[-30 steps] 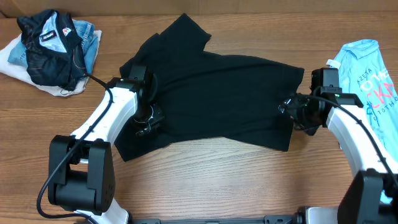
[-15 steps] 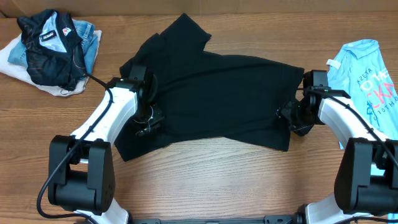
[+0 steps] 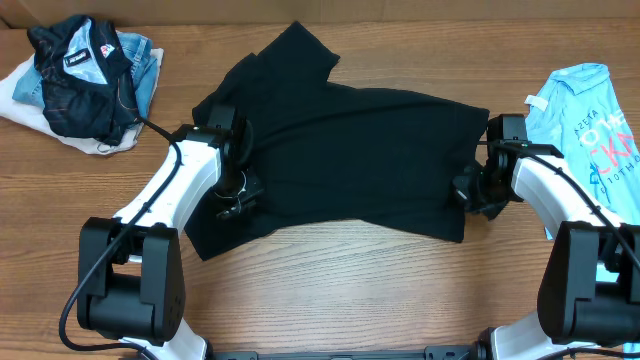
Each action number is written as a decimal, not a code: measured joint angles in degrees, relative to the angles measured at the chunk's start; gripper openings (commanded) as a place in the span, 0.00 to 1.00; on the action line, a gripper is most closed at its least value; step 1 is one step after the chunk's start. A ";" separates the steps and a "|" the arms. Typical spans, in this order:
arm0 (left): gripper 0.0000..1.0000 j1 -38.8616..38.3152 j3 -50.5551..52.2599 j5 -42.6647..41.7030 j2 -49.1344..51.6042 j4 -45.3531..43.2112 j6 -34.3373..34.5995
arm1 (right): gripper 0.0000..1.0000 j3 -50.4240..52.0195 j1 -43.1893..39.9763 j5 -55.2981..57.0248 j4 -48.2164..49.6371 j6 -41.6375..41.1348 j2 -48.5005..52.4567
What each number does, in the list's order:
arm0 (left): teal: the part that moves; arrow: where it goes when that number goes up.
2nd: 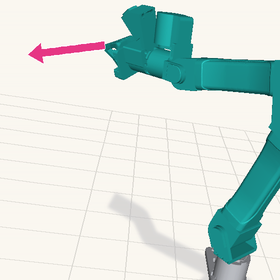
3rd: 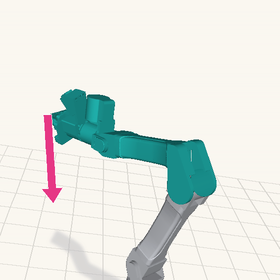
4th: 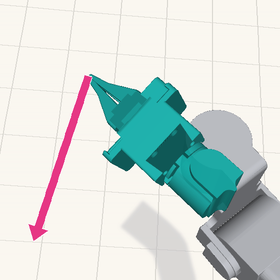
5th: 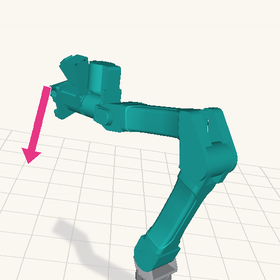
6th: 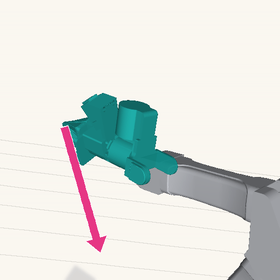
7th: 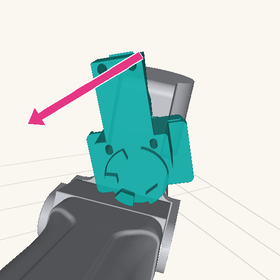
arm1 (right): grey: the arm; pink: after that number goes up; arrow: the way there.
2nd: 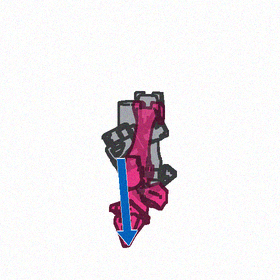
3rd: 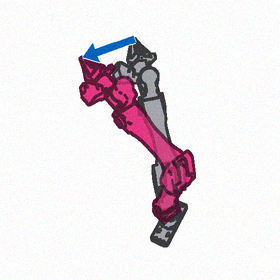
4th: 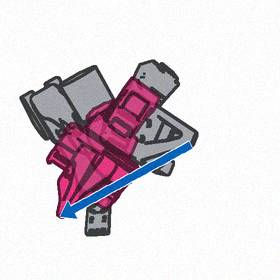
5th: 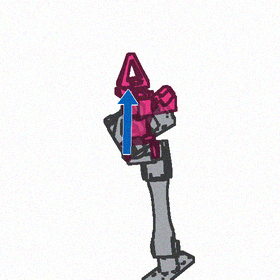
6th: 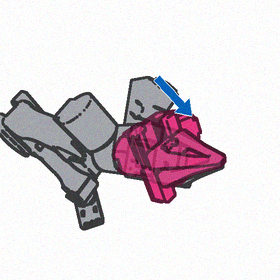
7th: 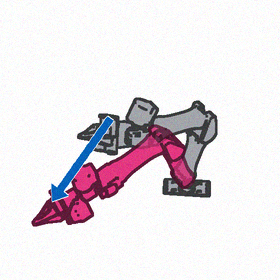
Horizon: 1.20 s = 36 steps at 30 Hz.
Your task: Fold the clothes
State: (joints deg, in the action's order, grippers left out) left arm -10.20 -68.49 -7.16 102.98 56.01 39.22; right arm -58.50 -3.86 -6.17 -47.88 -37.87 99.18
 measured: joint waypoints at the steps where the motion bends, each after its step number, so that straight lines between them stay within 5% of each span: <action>1: 0.04 0.00 0.00 0.26 0.00 0.72 -0.20 | 0.05 -0.15 0.00 1.03 -1.90 -0.59 0.00; 22: 0.04 -0.02 -1.22 5.29 -10.58 20.09 -0.39 | 0.10 -5.20 0.15 3.63 -32.59 -2.67 -16.94; 36: 0.04 -0.02 -1.22 6.32 -10.62 23.10 -1.99 | 0.13 -4.35 0.13 6.62 -35.63 -2.75 -21.07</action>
State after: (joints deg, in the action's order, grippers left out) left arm -10.22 -69.71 -0.84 92.36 79.11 37.23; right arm -62.85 -3.73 0.45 -83.50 -40.62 78.11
